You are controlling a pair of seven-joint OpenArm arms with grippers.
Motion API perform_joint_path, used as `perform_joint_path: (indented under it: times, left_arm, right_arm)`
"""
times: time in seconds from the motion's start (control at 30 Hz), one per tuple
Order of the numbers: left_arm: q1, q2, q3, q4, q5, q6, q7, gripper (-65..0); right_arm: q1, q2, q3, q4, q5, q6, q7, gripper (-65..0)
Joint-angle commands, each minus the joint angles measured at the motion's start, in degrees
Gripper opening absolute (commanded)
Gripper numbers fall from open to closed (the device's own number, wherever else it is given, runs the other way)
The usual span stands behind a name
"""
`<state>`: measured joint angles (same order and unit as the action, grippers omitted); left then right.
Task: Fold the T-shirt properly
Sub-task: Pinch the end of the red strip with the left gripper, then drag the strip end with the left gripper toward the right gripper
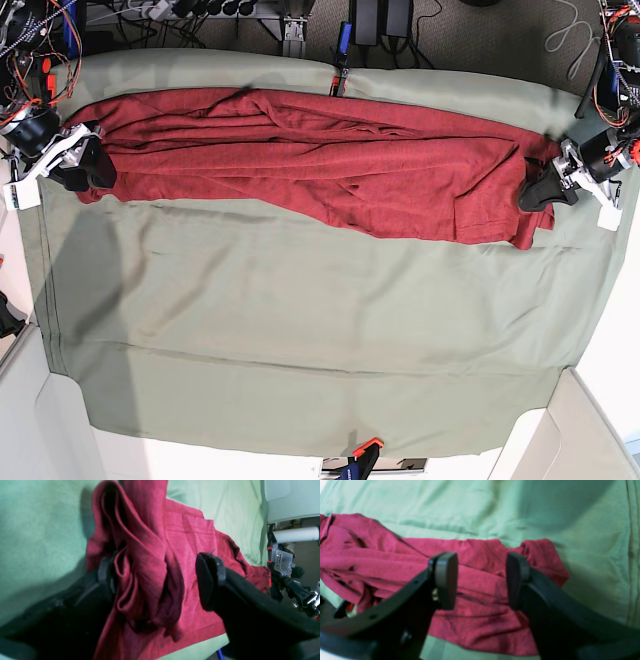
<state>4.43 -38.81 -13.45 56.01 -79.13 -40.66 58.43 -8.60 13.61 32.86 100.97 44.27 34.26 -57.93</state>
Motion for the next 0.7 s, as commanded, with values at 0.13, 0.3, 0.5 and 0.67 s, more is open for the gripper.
perform_joint_path:
  times: [0.13, 0.3, 0.5, 0.67]
  left_arm:
    - [1.36, -0.11, 1.01, 3.52, 5.01, 0.66, 4.37, -27.1]
    - [3.32, -0.11, 1.01, 8.37, 8.61, 0.66, 1.57, -65.0]
    - [3.65, -0.13, 1.01, 12.7, 20.28, 0.66, -5.05, -65.0]
    - [3.32, -0.48, 0.48, 18.1, 30.05, 0.66, -9.49, -65.0]
  right_arm:
    - [0.48, 0.83, 0.26, 0.81, 1.09, -0.22, 0.94, -34.0]
    - [0.48, 0.83, 0.26, 0.81, 1.09, -0.2, 0.96, -34.0]
    - [0.48, 0.83, 0.26, 0.81, 0.46, -0.2, 1.36, -34.0]
    - [0.46, 0.83, 0.26, 0.81, 0.24, -0.22, 1.36, -34.0]
